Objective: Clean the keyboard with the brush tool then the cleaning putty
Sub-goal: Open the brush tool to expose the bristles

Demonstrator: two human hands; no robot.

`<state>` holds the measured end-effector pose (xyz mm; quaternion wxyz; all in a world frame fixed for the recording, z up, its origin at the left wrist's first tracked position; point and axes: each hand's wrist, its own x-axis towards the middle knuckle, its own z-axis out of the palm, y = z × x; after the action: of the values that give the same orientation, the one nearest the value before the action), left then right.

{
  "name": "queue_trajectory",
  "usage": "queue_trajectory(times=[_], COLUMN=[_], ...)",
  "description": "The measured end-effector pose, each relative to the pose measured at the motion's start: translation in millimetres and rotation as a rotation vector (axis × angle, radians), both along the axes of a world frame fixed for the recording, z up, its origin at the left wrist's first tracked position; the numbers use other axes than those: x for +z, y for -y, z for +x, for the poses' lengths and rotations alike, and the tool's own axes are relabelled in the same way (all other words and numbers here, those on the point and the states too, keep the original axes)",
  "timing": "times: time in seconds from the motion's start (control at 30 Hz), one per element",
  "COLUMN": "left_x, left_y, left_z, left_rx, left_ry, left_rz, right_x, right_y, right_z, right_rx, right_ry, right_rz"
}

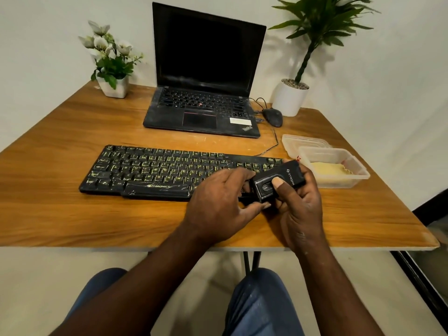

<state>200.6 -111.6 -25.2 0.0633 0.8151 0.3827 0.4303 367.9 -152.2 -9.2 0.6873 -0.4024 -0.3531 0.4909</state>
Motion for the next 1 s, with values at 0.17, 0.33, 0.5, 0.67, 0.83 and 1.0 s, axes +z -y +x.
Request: queue_trajectory(times=[0.17,0.33,0.5,0.67,0.83,1.0], left_x=[-1,-2,0,1,0,1], left_y=[1,0,1,0,0,0], left_z=[1,0,1,3,3,3], left_rx=[0.008,-0.012,0.052,0.118,0.13,0.146], left_ry=[0.007,0.026,0.008,-0.006,-0.019,-0.028], left_rz=[0.017,0.028,0.09,0.155,0.174,0.204], right_x=[3,5,5,6,9,11], right_y=[1,1,1,2,5,4], right_z=[1,0,-2,-12,-22,-24], right_rx=[0.051,0.078,0.063,-0.025,-0.047,-0.051], right_ry=[-0.021,-0.011,-0.028,-0.003,-0.008,0.023], right_rz=[0.003,-0.006,-0.021,-0.001,0.014,-0.002])
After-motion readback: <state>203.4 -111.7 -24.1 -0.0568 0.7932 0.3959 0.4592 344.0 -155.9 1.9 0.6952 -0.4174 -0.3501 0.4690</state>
